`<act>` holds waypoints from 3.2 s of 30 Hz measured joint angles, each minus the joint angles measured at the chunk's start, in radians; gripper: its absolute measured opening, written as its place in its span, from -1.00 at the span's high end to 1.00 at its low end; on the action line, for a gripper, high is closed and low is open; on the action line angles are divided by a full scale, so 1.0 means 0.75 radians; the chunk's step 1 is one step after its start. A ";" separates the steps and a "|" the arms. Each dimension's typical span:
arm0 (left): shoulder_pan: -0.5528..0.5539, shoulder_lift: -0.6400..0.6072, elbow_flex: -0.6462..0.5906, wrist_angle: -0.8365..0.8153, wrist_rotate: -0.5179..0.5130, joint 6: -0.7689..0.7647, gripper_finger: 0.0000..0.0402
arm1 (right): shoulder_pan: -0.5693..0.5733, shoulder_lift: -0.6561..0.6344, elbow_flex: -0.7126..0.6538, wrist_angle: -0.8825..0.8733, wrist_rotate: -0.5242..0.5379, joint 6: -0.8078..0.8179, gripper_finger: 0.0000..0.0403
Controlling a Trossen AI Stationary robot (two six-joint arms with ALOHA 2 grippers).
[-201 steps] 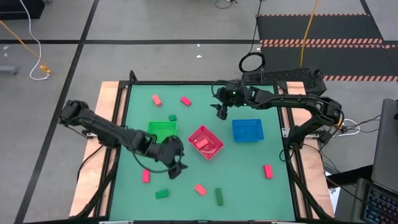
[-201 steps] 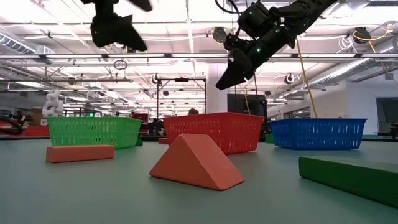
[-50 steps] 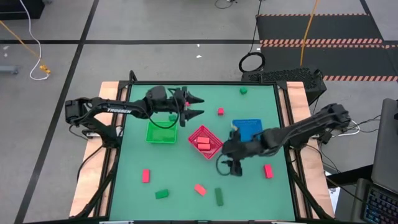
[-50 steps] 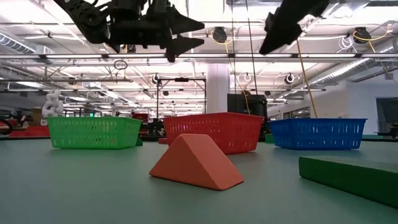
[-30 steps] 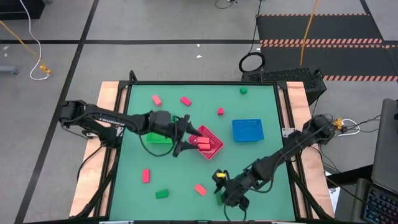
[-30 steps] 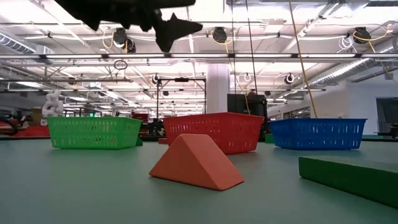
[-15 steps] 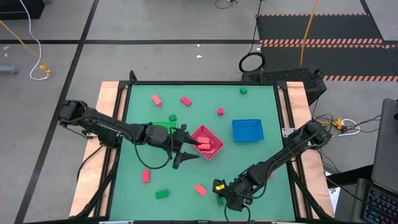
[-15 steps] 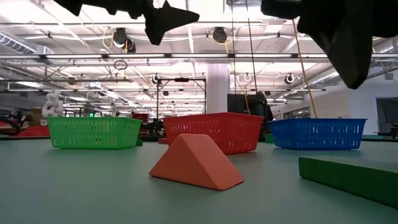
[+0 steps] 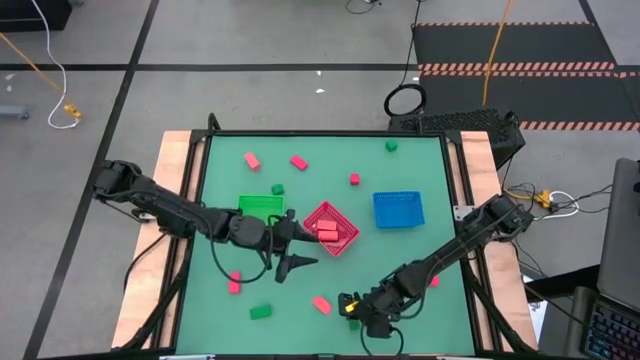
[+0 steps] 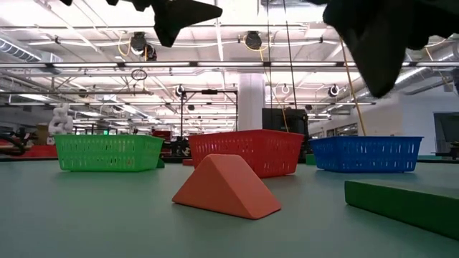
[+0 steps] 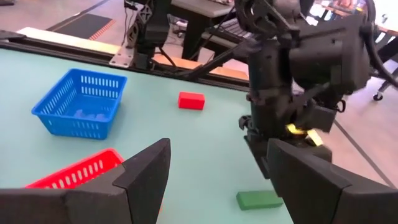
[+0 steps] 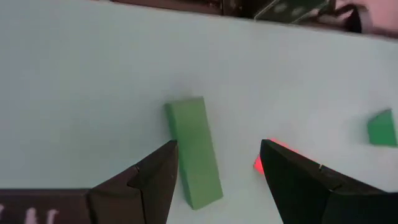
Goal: Sort & place blocks by color
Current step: Put the green block into the blue bin
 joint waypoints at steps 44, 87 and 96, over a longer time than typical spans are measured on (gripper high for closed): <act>-0.122 0.001 0.001 -0.122 -0.115 -0.098 -0.35 | -0.074 0.000 -0.006 -0.379 -0.116 0.467 0.24; -0.145 0.001 0.001 -0.163 -0.114 -0.132 -0.35 | -0.053 -0.014 -0.269 0.187 -0.110 0.936 0.51; -0.145 0.001 0.001 -0.170 -0.114 -0.132 -0.35 | -0.093 -0.309 -0.271 0.070 0.245 0.965 0.51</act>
